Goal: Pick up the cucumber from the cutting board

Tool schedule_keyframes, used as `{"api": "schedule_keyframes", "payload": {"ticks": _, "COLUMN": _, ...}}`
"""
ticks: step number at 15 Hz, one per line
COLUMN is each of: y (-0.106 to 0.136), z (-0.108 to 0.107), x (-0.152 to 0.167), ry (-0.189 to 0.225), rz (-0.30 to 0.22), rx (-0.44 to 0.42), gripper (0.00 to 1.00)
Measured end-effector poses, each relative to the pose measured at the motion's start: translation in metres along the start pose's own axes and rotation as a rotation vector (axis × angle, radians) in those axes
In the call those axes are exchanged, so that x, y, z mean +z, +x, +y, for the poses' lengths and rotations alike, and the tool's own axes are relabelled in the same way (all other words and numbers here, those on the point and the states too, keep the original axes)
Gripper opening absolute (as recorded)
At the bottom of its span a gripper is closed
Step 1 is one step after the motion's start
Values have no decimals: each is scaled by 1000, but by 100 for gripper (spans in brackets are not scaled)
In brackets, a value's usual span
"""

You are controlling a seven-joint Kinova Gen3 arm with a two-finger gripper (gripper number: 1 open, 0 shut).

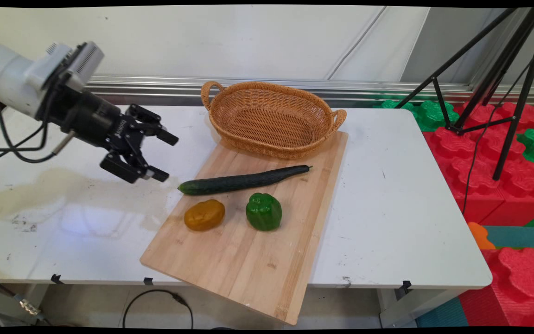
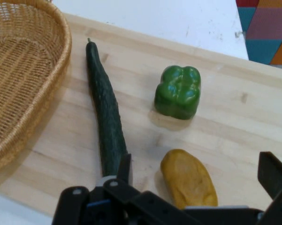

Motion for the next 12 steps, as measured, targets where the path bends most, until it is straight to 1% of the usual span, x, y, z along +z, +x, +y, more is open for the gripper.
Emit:
{"api": "schedule_keyframes", "payload": {"ticks": 6, "y": -5, "z": 0, "x": -27, "ry": 22, "rz": 17, "rx": -32, "gripper": 100}}
{"api": "schedule_keyframes", "payload": {"ticks": 8, "y": -6, "z": -2, "x": -34, "ry": 35, "rz": 26, "rx": -46, "gripper": 100}}
{"api": "schedule_keyframes", "payload": {"ticks": 12, "y": -5, "z": -7, "x": -40, "ry": 58, "rz": 42, "rx": -66, "gripper": 100}}
